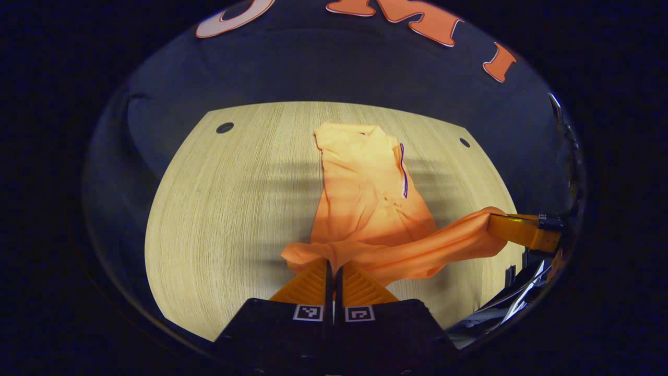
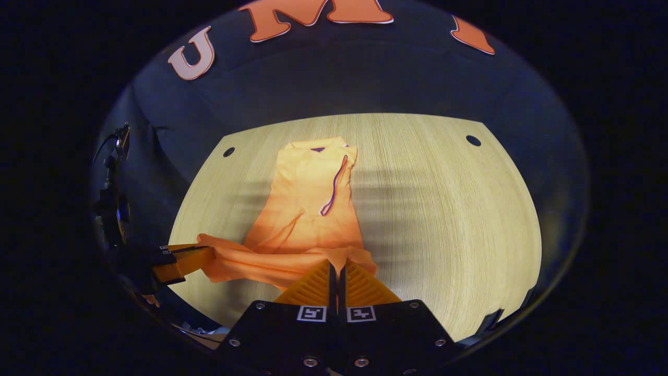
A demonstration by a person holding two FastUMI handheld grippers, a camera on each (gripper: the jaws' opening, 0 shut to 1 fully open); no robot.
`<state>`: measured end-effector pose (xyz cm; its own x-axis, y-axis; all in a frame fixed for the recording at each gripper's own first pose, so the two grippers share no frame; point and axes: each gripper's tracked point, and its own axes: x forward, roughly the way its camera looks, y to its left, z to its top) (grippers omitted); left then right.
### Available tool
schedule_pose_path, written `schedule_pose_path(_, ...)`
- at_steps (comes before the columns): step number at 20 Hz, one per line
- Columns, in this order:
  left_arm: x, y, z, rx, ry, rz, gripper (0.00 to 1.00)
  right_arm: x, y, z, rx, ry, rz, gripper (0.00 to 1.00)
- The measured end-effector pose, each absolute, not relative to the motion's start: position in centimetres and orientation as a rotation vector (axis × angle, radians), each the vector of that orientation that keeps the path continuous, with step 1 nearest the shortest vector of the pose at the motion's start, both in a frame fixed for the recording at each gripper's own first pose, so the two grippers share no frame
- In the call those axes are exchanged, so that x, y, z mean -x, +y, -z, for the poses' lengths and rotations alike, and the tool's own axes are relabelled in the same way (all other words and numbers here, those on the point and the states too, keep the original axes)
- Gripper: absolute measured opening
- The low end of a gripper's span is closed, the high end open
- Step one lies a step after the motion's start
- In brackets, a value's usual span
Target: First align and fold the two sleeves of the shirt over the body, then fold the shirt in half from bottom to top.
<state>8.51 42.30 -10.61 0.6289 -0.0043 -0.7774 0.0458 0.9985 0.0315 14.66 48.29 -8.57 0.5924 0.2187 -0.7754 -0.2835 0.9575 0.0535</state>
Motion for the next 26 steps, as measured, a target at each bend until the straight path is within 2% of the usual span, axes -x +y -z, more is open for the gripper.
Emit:
schedule_pose_path(3,-13.1,43.1,8.3,-0.060,0.851,0.031,0.01,-18.3,49.1,7.9,0.087,0.866,-0.292,0.00)
schedule_pose_path(4,-12.1,43.5,8.4,-0.071,0.836,0.031,0.01,-19.4,49.3,7.9,0.091,0.861,-0.293,0.00)
schedule_pose_path(9,-17.2,43.6,7.7,-0.086,0.798,0.033,0.01,-25.3,50.6,8.0,0.086,0.845,-0.281,0.00)
schedule_pose_path(12,-22.2,43.8,7.4,-0.086,0.797,0.031,0.01,-28.4,51.4,8.4,0.067,0.844,-0.275,0.00)
schedule_pose_path(20,-29.9,45.6,11.3,-0.130,0.797,-0.003,0.01,-36.1,53.0,12.9,0.066,0.845,-0.249,0.01)
schedule_pose_path(26,-32.0,46.2,13.8,-0.133,0.794,-0.026,0.04,-39.0,52.8,15.1,0.088,0.787,-0.197,0.03)
